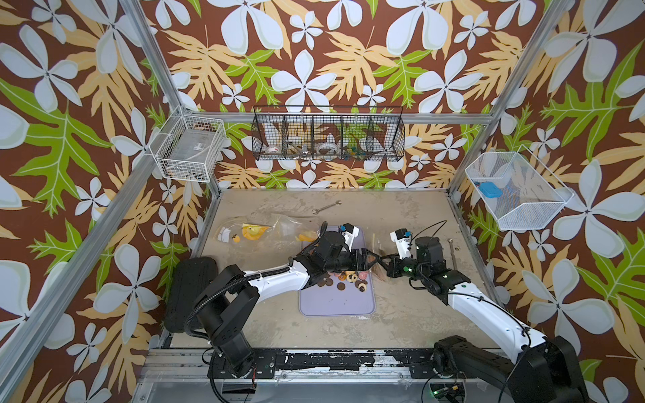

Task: Pour cookies out of the ziploc bag
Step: Open the ziploc bag at the center of the board.

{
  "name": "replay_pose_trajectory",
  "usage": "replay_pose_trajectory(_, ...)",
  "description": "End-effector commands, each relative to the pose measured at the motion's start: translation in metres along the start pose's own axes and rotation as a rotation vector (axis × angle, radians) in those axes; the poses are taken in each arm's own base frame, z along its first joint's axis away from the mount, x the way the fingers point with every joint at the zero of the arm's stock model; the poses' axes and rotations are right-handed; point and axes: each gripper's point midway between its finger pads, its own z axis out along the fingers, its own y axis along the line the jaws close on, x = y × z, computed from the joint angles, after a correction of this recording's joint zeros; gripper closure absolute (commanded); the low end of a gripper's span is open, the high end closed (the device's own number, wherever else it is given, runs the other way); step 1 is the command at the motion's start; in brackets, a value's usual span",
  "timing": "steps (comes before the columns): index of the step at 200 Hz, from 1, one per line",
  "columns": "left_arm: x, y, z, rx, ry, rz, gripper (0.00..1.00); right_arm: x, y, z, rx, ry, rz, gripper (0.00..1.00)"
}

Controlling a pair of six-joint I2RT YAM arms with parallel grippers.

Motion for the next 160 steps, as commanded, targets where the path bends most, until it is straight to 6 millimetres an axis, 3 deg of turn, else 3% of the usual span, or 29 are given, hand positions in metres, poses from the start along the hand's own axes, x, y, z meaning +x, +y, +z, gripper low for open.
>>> replay_pose_trajectory(1,-0.005,-0.005,0.003,0.020,-0.012,0.018,0.21,0.004,0.017,0.002,-0.109,0.019,0.013,1.00)
replay_pose_trajectory(34,-0.003,-0.004,0.009,0.027,0.003,0.009,0.25,0.010,0.021,0.004,-0.148,0.030,0.043,1.00)
replay_pose_trajectory(114,0.012,0.012,0.014,-0.005,0.040,-0.015,0.66,0.007,0.012,0.004,-0.130,0.022,0.085,1.00)
replay_pose_trajectory(160,0.021,0.022,0.022,-0.049,0.080,-0.021,0.70,0.004,0.011,0.003,-0.118,0.015,0.081,1.00)
